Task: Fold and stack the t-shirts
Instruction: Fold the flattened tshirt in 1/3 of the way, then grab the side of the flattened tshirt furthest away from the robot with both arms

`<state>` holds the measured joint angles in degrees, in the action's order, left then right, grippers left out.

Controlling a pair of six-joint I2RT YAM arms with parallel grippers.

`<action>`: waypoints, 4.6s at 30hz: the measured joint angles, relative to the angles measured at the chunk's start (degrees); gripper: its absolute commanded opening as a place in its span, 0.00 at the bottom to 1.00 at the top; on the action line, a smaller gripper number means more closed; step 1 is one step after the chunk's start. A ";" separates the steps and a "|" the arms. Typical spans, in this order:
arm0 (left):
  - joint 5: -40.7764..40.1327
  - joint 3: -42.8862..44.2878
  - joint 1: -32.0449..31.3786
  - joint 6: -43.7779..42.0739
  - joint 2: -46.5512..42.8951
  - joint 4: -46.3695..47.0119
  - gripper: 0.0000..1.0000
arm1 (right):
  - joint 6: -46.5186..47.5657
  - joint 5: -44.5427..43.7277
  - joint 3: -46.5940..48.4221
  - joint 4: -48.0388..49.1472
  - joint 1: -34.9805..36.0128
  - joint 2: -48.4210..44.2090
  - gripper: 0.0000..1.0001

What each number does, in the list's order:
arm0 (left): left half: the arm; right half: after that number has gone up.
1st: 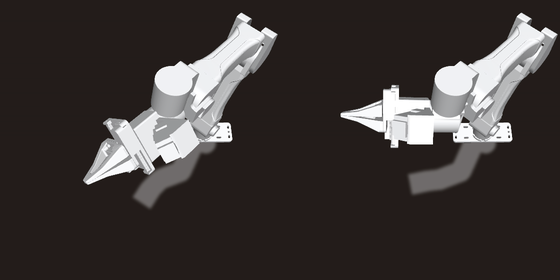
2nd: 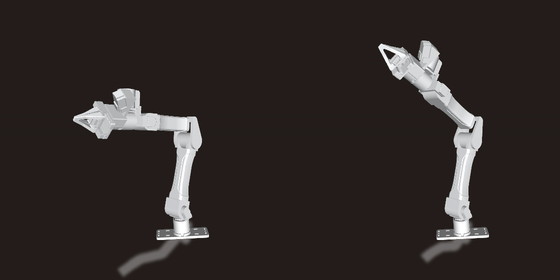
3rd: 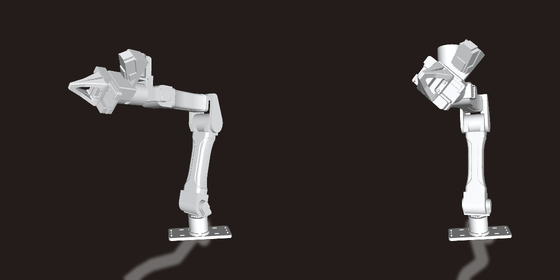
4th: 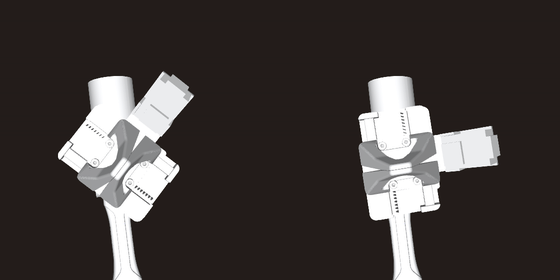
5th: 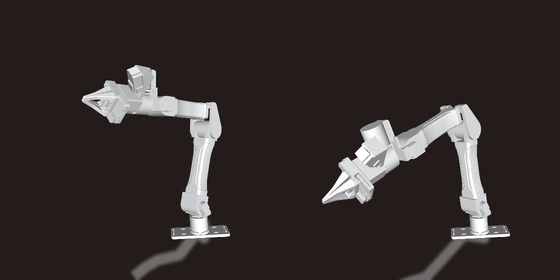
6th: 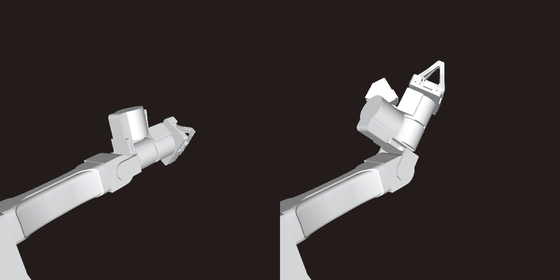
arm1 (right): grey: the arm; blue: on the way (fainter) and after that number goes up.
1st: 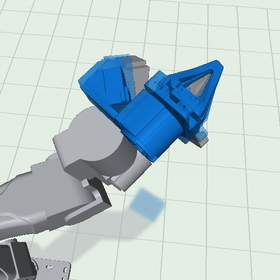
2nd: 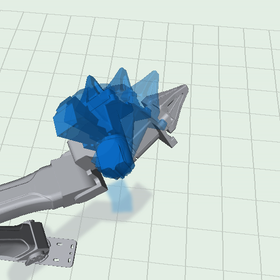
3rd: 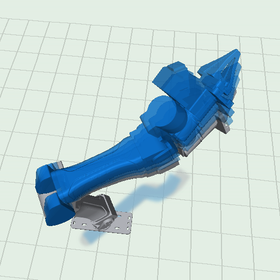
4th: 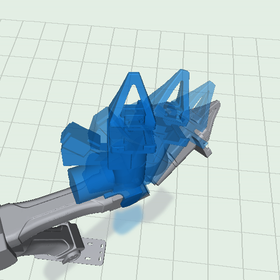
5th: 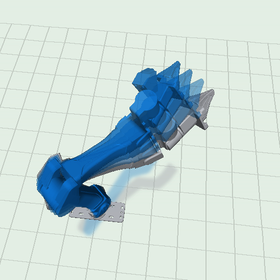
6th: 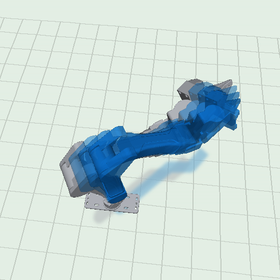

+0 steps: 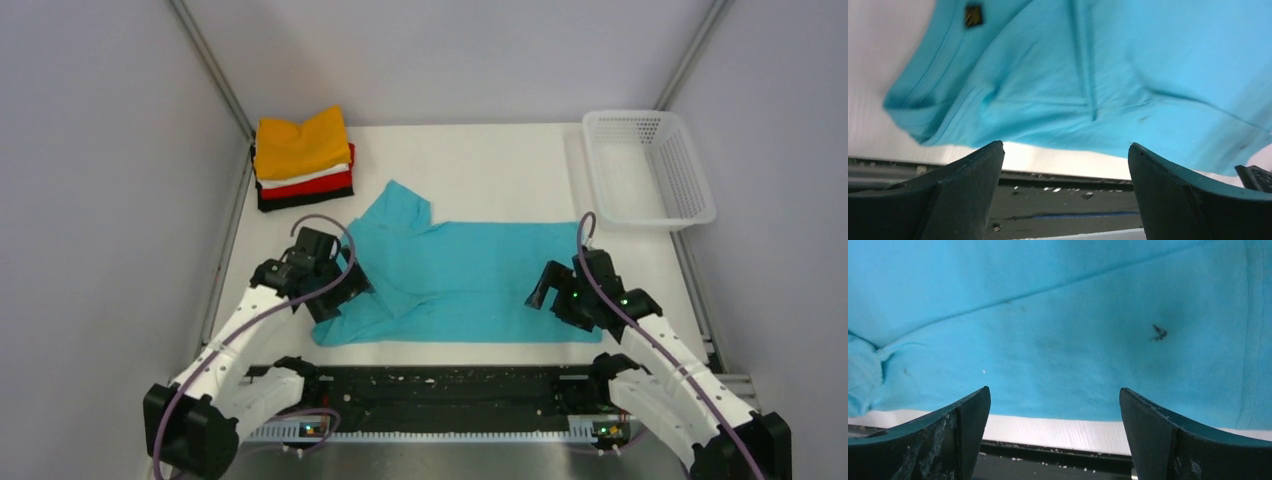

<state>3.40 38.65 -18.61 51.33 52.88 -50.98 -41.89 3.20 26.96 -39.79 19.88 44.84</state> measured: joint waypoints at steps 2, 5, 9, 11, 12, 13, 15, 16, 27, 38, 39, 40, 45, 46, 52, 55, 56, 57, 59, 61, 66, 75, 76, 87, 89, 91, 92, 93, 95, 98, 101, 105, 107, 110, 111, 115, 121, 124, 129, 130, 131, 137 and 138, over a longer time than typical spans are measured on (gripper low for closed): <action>-0.02 5.38 -0.11 -2.01 3.93 1.18 0.99 | 1.18 -0.61 0.68 1.44 0.00 -0.02 0.99; -0.15 12.48 -0.22 -5.38 12.04 4.90 0.99 | 3.56 -3.56 4.11 2.97 0.00 3.67 0.99; -1.42 24.63 -0.26 -9.79 26.40 6.71 0.98 | 5.90 -8.59 9.81 6.69 0.00 11.50 0.99; -3.19 33.48 -0.26 -12.44 35.23 7.87 0.96 | 6.62 -11.30 12.66 8.83 -0.02 15.74 0.99; -4.42 38.01 -0.26 -13.49 39.36 7.87 0.95 | 6.99 -12.68 14.01 9.79 -0.13 17.86 0.99; -5.68 42.53 -0.28 -14.47 43.39 7.58 0.95 | 7.23 -13.84 15.34 10.47 -0.31 19.91 0.99; -8.98 54.64 -0.31 -16.68 53.18 5.95 0.92 | 7.65 -15.82 18.47 11.78 -1.01 24.46 0.99; -10.67 60.54 -0.31 -17.75 58.10 5.86 0.92 | 7.82 -16.52 19.89 12.37 -1.51 26.51 0.98; -19.93 92.19 0.44 -27.74 88.00 4.61 0.85 | 8.76 -19.47 23.43 15.06 -4.50 33.70 0.98; -16.33 92.91 2.08 -27.47 92.56 8.57 0.30 | 8.94 -20.02 23.43 15.32 -4.81 34.88 0.98; -16.13 92.56 2.05 -27.76 92.52 8.90 0.24 | 8.98 -20.13 23.43 15.37 -4.94 35.08 0.98; -16.02 92.24 2.01 -28.04 92.37 9.25 0.19 | 9.09 -20.20 23.43 15.39 -5.05 35.26 0.98; -14.73 90.99 1.73 -30.08 91.71 9.92 0.00 | 9.38 -21.33 23.63 15.32 -5.51 36.74 0.98; -14.60 90.75 1.60 -30.53 91.60 9.94 0.00 | 9.38 -21.62 23.91 15.39 -5.70 37.16 0.98; -14.43 87.03 0.76 -31.80 89.26 10.19 0.00 | 9.75 -23.41 28.57 15.58 -6.38 41.72 0.97; -13.90 81.72 0.57 -31.87 85.88 10.36 0.00 | 9.84 -25.11 31.67 15.89 -6.43 45.05 0.97; -13.57 79.65 0.55 -31.82 84.43 10.43 0.00 | 9.86 -26.03 32.85 15.98 -6.45 46.38 0.97; -13.20 77.42 0.55 -31.82 82.86 10.80 0.00 | 9.86 -26.73 33.94 16.02 -6.47 47.69 0.97; -12.35 73.20 0.55 -31.80 79.47 11.15 0.00 | 9.90 -28.13 35.91 15.74 -6.51 50.18 0.96; -11.58 70.71 0.55 -31.80 76.26 11.26 0.00 | 9.90 -29.29 38.12 15.37 -6.56 52.83 0.96; -11.67 71.23 0.55 -31.82 73.07 12.48 0.00 | 9.88 -30.03 39.21 14.95 -6.56 55.01 0.96; -10.16 70.99 0.55 -31.58 73.00 12.17 0.00 | 9.70 -32.89 42.66 14.91 -7.30 59.34 0.90; -9.99 70.55 0.55 -31.52 72.96 12.24 0.00 | 9.64 -33.11 43.34 14.93 -7.41 60.33 0.89; -7.39 60.61 0.55 -30.16 70.25 12.37 0.00 | 7.23 -35.10 45.05 14.51 -7.69 65.02 0.58; -7.02 59.10 0.55 -29.99 69.00 12.68 0.00 | 6.82 -35.32 44.48 14.75 -7.69 65.00 0.58; -6.49 57.29 0.55 -29.79 67.28 13.11 0.00 | 6.25 -35.76 43.56 15.34 -7.69 64.54 0.62; -6.16 56.59 0.55 -29.73 66.49 13.29 0.00 | 6.12 -35.98 43.36 15.34 -7.69 64.39 0.62; -5.92 55.89 0.55 -29.57 65.68 13.62 0.00 | 5.88 -36.35 43.21 15.39 -7.69 64.37 0.62; -5.73 54.93 0.55 -29.35 64.50 14.14 0.00 | 5.73 -36.70 43.23 15.41 -7.69 64.37 0.62; -5.70 54.23 0.55 -29.00 63.58 14.64 0.00 | 5.62 -36.79 43.56 15.10 -7.69 64.48 0.61; -5.60 53.31 0.55 -28.89 63.21 15.10 0.00 | 5.62 -36.74 44.22 14.71 -7.69 64.74 0.58; -5.53 50.47 0.55 -28.70 61.81 15.32 0.00 | 5.03 -36.83 43.50 14.97 -7.69 64.72 0.54; -5.51 49.03 0.55 -28.65 60.72 15.32 0.00 | 4.55 -36.94 42.53 15.61 -7.69 64.15 0.51; -5.29 48.11 0.55 -28.48 59.32 15.32 0.00 | 4.07 -37.33 40.79 16.39 -7.69 63.12 0.39; -5.27 47.98 0.55 -28.48 58.93 15.39 0.00 | 3.85 -37.48 40.22 16.52 -7.69 62.82 0.35; -4.50 46.40 0.55 -28.04 56.83 16.06 0.00 | 2.84 -37.88 39.04 16.61 -7.69 62.14 0.17; -4.24 43.67 0.55 -27.21 54.18 16.48 0.00 | 2.19 -37.99 38.27 17.07 -7.69 61.79 0.00; -3.91 42.80 0.55 -27.06 53.27 16.59 0.00 | 2.43 -37.88 38.07 17.27 -7.69 61.59 0.00; -2.73 39.76 0.55 -26.16 49.83 16.72 0.00 | 3.87 -36.52 35.50 17.68 -7.67 58.88 0.00; -2.73 39.06 0.55 -25.86 48.85 16.68 0.00 | 4.33 -36.09 34.18 17.68 -7.67 57.40 0.00; -2.73 38.38 0.55 -25.51 47.84 16.68 0.00 | 4.66 -35.69 33.00 17.57 -7.65 55.84 0.00; -3.02 32.09 0.55 -23.04 39.63 15.76 0.00 | 6.51 -33.20 28.11 16.48 -6.58 47.71 0.00; -3.23 31.06 0.55 -22.56 37.88 15.08 0.00 | 6.82 -32.94 27.71 16.15 -6.23 46.84 0.00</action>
<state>0.16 69.71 -18.06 28.77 90.76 -35.90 -35.07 -29.74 54.68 -23.64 13.65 91.68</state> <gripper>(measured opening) 0.010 0.007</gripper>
